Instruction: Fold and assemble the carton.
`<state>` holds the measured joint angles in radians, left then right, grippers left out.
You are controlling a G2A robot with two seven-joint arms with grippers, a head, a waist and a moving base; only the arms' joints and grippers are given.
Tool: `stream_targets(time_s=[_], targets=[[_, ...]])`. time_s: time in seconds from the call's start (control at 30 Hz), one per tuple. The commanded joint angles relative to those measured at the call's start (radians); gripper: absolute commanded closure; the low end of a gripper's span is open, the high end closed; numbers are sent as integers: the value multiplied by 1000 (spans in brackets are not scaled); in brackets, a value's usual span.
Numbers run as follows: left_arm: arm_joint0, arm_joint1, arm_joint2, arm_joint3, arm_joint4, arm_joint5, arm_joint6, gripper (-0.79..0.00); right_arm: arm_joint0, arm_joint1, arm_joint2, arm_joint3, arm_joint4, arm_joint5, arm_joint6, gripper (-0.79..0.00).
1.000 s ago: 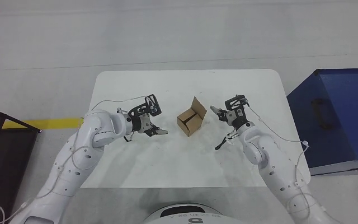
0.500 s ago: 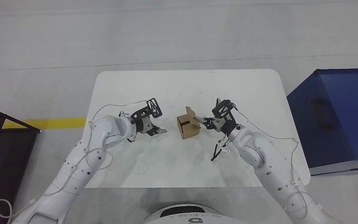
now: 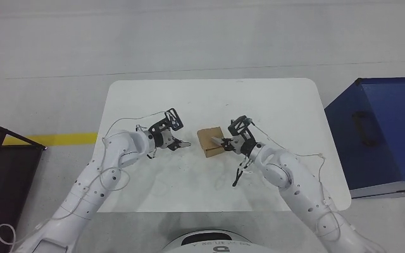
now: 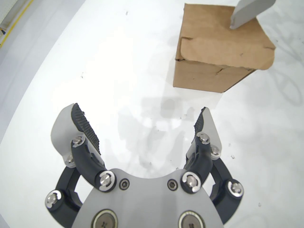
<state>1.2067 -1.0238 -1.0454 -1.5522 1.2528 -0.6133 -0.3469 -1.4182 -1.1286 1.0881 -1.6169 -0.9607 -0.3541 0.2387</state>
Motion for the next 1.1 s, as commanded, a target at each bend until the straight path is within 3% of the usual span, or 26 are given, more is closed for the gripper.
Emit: stream_targets(time_s=[0.0,0.07,0.1,0.13,0.57,1.07], targets=[[12,5,-24,-8,5,-1,15,-785,3,-1,11,24,102,-40,3,-400],[27,11,-48,-21,10,-3,29,-785,9,-2,19,45,154,-54,16,-311],[34,13,-58,-28,14,-5,32,-785,12,-3,21,54,175,-57,22,-308],[41,16,-66,-36,17,-8,35,-785,15,-4,21,63,196,-58,29,-388],[89,20,-78,-89,30,-10,56,-785,51,-11,-8,82,215,-38,126,-431],[-26,-23,66,-9,36,6,33,-785,3,-3,11,19,163,8,143,-409]])
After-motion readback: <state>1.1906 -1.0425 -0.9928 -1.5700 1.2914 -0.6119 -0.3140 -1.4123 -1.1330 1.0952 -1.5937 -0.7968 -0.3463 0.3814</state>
